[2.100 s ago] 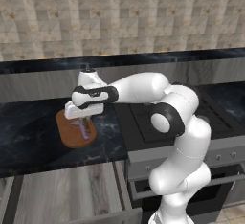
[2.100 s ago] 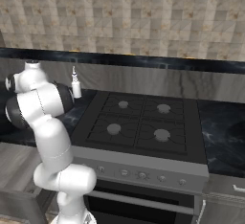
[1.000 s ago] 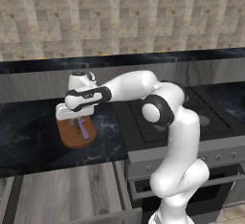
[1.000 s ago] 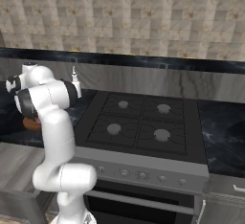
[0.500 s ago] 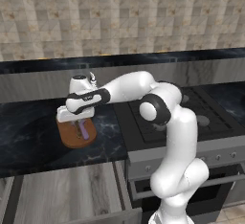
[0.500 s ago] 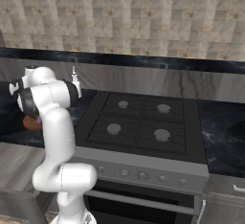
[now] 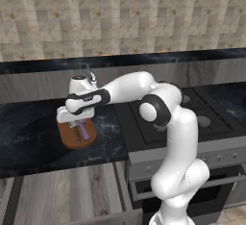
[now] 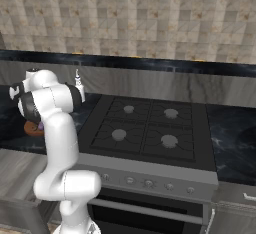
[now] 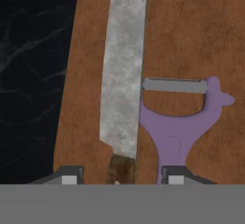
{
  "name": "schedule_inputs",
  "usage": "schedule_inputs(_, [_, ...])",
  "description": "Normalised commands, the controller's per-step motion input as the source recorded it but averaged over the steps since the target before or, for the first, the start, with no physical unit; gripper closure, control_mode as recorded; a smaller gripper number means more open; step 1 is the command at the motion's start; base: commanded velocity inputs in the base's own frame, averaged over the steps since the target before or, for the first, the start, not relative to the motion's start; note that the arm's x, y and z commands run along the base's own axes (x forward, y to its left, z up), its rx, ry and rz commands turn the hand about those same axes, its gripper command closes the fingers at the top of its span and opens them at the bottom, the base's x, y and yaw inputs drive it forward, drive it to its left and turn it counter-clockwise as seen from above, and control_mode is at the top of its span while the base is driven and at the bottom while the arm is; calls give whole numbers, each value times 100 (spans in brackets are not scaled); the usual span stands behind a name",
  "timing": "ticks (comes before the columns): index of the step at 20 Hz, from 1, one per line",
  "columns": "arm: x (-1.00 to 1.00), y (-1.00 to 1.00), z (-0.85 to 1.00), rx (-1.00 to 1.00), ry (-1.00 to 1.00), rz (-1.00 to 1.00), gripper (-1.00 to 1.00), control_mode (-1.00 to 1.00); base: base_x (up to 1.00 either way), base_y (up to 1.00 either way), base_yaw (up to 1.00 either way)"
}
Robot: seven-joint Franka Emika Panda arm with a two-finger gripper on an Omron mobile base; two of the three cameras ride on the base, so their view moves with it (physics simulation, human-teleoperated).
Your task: Open the drawer on the left and place the cutting tools on the cutting board.
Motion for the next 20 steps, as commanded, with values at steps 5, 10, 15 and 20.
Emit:
schedule_inputs(5, [0, 0, 3, 0, -2, 0, -100, -100, 0, 0, 0])
schedule_inputs(10, [-53, -4, 68, 1, -18, 0, -100, -100, 0, 0, 0])
schedule_inputs(15, [-98, -39, 87, 8, -28, 0, -100, -100, 0, 0, 0])
schedule_inputs(20, [-100, -79, 70, 11, -24, 0, -100, -100, 0, 0, 0])
